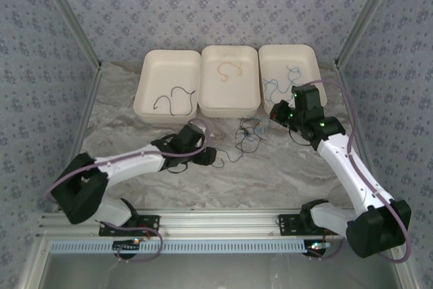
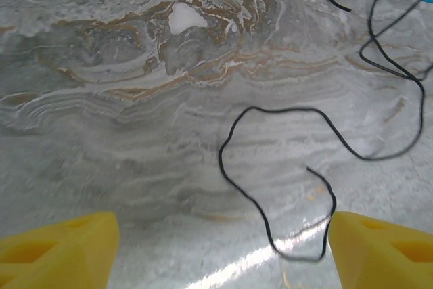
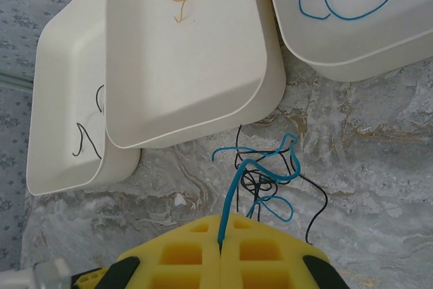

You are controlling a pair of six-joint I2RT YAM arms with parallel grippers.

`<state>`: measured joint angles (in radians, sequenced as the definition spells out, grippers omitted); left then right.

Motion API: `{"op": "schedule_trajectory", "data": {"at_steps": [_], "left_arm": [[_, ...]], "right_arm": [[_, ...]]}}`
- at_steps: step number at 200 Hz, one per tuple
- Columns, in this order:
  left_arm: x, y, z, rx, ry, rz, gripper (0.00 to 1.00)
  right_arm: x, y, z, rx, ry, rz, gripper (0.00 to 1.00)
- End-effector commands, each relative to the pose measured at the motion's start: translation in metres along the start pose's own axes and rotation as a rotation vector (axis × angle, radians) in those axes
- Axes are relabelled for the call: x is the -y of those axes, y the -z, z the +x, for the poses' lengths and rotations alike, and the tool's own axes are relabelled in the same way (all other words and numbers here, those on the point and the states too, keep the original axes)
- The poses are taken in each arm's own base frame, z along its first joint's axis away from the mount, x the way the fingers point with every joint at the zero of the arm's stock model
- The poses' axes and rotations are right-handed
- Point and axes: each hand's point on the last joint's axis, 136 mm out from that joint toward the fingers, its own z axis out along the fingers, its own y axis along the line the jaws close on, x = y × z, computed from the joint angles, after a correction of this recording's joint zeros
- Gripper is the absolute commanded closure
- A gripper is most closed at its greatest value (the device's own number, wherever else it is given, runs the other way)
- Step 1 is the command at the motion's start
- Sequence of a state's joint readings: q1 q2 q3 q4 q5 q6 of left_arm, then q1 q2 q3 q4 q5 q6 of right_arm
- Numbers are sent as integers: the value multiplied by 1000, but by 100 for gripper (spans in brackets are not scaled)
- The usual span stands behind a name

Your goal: Untangle the cables

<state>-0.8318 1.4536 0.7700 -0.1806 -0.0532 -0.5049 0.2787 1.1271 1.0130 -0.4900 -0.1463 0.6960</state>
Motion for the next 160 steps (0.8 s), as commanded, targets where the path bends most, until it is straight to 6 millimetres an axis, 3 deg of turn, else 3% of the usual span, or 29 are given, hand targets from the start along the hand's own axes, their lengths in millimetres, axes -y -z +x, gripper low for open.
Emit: {"op": "schedule_trajectory", "data": {"at_steps": [1, 42, 74, 84, 97, 105, 130, 160], "left_arm": [[-1, -12, 11, -66, 80, -29, 18], [9, -34, 28, -137, 265, 21, 27], [23, -51, 27, -121, 360, 103, 35], [28, -56, 24, -113, 373, 125, 46], [25, -60, 22, -90, 387, 114, 79], [19, -61, 20, -68, 395, 86, 100], [-17, -43, 14, 6, 383, -69, 100], [-77, -1, 15, 74, 429, -225, 100]], "right_arm": [[0, 7, -2, 15, 20, -8, 100], [6, 8, -1, 20, 8, -9, 100], [10, 9, 2, 22, -11, -13, 100], [12, 10, 3, 28, -16, -10, 100], [18, 13, 3, 37, -23, 4, 100], [22, 15, 2, 48, -27, 17, 100], [43, 21, -1, 66, -53, 70, 100], [75, 28, -4, 90, -105, 138, 100]]}}
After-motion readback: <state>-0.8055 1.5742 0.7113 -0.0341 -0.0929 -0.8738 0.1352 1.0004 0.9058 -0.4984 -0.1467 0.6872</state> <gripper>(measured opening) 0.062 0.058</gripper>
